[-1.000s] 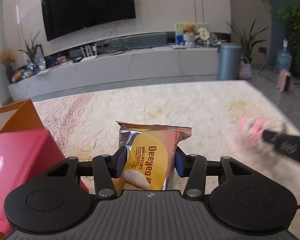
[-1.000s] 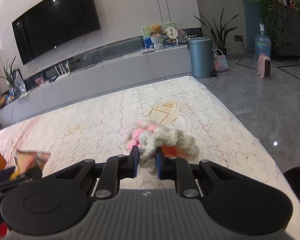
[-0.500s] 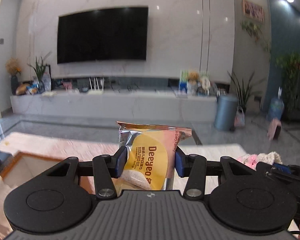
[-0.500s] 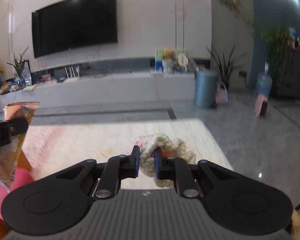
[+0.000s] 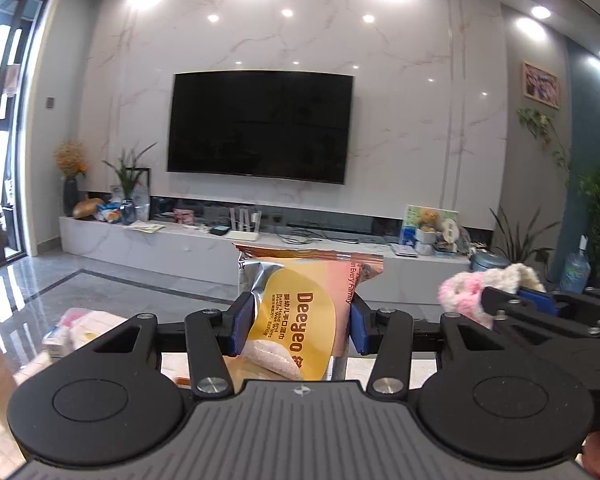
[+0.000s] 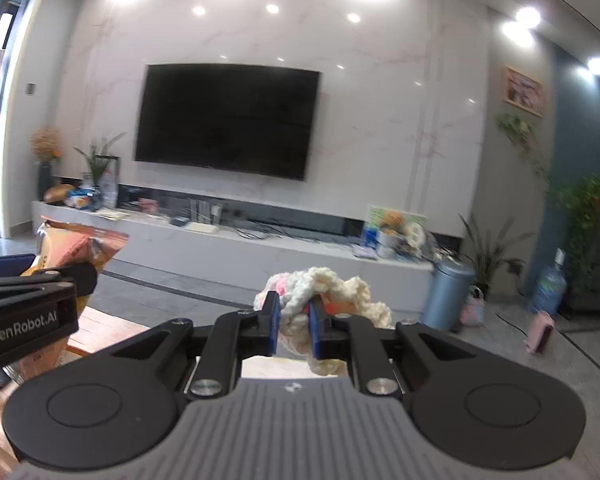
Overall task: Organize soft objects
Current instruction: 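Carry the packet with the left tool while the right tool carries the knitted item to the box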
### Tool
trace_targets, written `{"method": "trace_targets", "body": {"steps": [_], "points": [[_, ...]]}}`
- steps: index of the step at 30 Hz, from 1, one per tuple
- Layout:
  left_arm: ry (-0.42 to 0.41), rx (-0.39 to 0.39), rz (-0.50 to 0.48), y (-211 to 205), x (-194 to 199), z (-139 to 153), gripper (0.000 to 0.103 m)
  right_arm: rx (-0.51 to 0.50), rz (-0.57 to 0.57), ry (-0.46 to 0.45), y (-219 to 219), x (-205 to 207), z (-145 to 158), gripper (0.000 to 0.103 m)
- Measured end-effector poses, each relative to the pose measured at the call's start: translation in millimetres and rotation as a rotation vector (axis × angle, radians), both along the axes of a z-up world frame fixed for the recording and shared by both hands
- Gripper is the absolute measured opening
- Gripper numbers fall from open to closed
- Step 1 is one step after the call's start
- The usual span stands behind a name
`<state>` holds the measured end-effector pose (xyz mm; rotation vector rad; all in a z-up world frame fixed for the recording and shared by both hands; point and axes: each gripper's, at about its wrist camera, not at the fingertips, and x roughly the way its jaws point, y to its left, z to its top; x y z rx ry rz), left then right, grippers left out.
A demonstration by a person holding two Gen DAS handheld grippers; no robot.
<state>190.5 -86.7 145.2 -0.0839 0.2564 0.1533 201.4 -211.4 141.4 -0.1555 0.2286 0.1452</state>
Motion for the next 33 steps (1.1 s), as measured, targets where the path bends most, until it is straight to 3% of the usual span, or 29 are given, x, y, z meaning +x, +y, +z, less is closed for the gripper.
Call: {"method": "trace_targets", "body": {"steps": [4, 9, 14, 21, 24, 26, 28, 29, 31, 32, 33], "points": [[0.037, -0.025, 0.016, 36.9, -5.3, -6.0, 0.055, -0.013, 0.064, 0.017, 51.0, -6.6, -1.9, 0.013], [0.136, -0.062, 0.016, 78.4, -7.0, -32.3, 0.055, -0.009, 0.13, 0.104, 97.9, -5.9, -23.3, 0.013], [0.256, -0.138, 0.017, 114.3, -2.1, -70.2, 0.055, 0.021, 0.155, 0.263, 130.9, -0.5, -70.3, 0.013], [0.445, -0.162, -0.014, 138.5, 9.6, -124.8, 0.055, 0.01, 0.09, 0.46, 159.1, 8.8, -143.1, 0.013], [0.464, -0.187, -0.007, 142.5, 8.3, -135.0, 0.055, 0.005, 0.075, 0.5, 159.5, 8.3, -158.3, 0.017], [0.47, -0.191, 0.003, 144.0, 5.5, -134.0, 0.056, 0.008, 0.069, 0.507, 158.7, 5.5, -161.2, 0.023], [0.477, -0.181, 0.002, 143.0, 3.3, -132.1, 0.057, 0.003, 0.056, 0.511, 155.7, 4.3, -158.9, 0.051], [0.485, -0.174, 0.002, 141.7, 1.8, -130.5, 0.059, 0.002, 0.056, 0.509, 152.1, 1.9, -156.9, 0.057], [0.493, -0.138, 0.011, 138.7, -1.9, -127.4, 0.075, 0.005, 0.04, 0.497, 144.1, -2.4, -147.8, 0.067], [0.469, -0.124, 0.024, 137.8, -7.6, -122.3, 0.086, 0.017, 0.028, 0.49, 138.4, -7.1, -142.9, 0.07], [0.441, -0.112, 0.044, 137.7, -12.9, -116.7, 0.09, 0.036, 0.017, 0.481, 131.7, -9.2, -137.1, 0.077]]}}
